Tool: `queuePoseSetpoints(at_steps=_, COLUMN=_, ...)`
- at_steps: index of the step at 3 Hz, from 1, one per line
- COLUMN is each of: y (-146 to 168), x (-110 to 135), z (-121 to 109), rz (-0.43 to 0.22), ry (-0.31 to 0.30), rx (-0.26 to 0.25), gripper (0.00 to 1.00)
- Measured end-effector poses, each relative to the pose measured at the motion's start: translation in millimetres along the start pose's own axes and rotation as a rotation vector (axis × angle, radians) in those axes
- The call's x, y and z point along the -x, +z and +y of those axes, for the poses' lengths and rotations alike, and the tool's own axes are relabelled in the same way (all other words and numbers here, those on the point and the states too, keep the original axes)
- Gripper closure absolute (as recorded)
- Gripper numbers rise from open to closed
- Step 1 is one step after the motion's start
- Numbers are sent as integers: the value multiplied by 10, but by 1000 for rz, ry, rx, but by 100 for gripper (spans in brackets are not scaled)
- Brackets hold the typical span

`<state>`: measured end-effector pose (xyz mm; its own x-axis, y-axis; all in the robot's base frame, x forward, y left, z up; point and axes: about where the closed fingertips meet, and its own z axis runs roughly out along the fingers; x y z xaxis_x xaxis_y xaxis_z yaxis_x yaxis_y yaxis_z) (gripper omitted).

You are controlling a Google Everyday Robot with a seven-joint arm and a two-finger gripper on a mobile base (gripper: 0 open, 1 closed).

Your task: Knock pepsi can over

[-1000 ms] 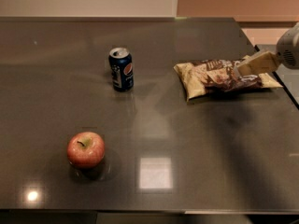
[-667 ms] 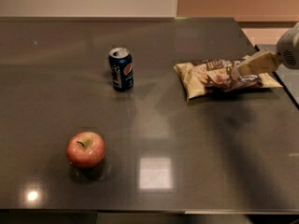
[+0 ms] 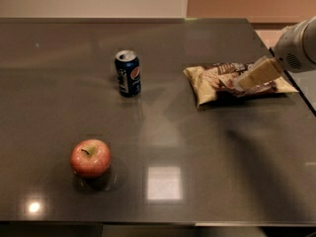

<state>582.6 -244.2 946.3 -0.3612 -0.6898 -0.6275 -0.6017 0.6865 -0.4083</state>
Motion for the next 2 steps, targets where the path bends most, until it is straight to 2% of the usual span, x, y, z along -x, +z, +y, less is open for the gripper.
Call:
queuePoseSetpoints(at_steps=1, y=139, x=55, z=369, rz=69, ry=-102, rx=149, gripper=0)
queuePoseSetpoints(at_steps=2, y=139, x=56, z=370, rz=69, ry=-102, rx=149, gripper=0)
